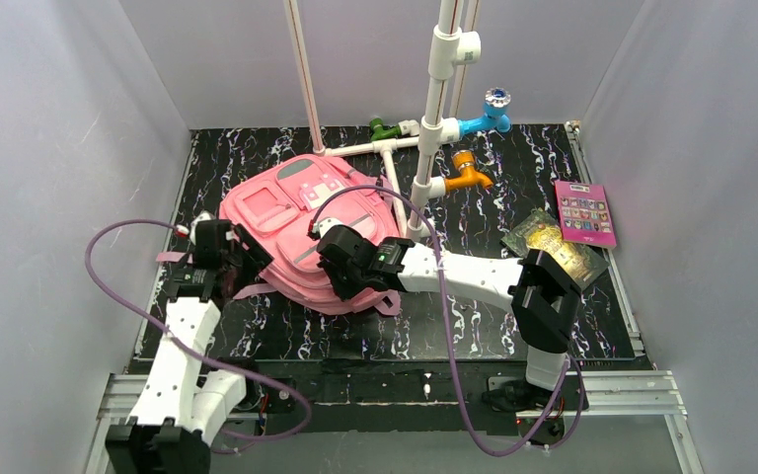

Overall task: Pack the student bag
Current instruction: Unzip the student bag at the center of the board.

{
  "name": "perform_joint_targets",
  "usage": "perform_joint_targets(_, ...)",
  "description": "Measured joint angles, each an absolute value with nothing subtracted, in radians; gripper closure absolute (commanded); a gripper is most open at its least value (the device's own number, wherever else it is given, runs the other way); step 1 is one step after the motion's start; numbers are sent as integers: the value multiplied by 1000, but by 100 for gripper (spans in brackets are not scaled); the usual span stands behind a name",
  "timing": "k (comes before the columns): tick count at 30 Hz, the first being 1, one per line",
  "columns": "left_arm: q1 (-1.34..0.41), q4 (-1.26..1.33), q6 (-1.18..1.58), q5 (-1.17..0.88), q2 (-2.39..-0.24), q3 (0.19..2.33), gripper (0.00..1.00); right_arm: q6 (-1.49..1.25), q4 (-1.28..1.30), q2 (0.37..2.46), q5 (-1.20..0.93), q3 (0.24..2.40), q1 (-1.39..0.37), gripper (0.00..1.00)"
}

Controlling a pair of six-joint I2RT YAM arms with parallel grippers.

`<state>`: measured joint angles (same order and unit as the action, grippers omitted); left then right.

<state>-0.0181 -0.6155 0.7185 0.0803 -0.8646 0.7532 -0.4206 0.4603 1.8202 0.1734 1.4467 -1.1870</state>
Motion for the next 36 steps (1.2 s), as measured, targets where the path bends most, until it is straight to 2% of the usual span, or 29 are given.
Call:
perform_joint_targets(2, 38, -582, 694, 70, -910, 752, 39, -420, 460, 1820, 173, 1447, -1187, 99)
perform_joint_targets(7, 51, -408, 668, -24, -924, 675, 51, -416, 460, 1820, 170, 1447, -1187, 99)
perform_joint_targets(9, 51, -326, 662, -94, -927, 628, 63, -416, 460, 1820, 166, 1447, -1186, 99)
perform_joint_targets(13, 57, -215, 637, -195, -945, 554, 99, -419, 459, 1822, 154, 1447, -1184, 99)
perform_joint_targets(19, 75, -126, 630, -261, -894, 484, 100, -497, 443, 1868, 161, 1474, -1209, 99)
perform_joint_targets(23, 90, -110, 670, -238, -743, 412, 100, -522, 497, 2024, 147, 1665, -1288, 99)
perform_joint_targets(26, 95, -134, 673, -227, -712, 410, 100, -532, 472, 2098, 110, 1739, -1334, 99)
perform_joint_targets(36, 81, -180, 696, -272, -696, 418, 100, -586, 361, 1941, -8, 1553, -1285, 99)
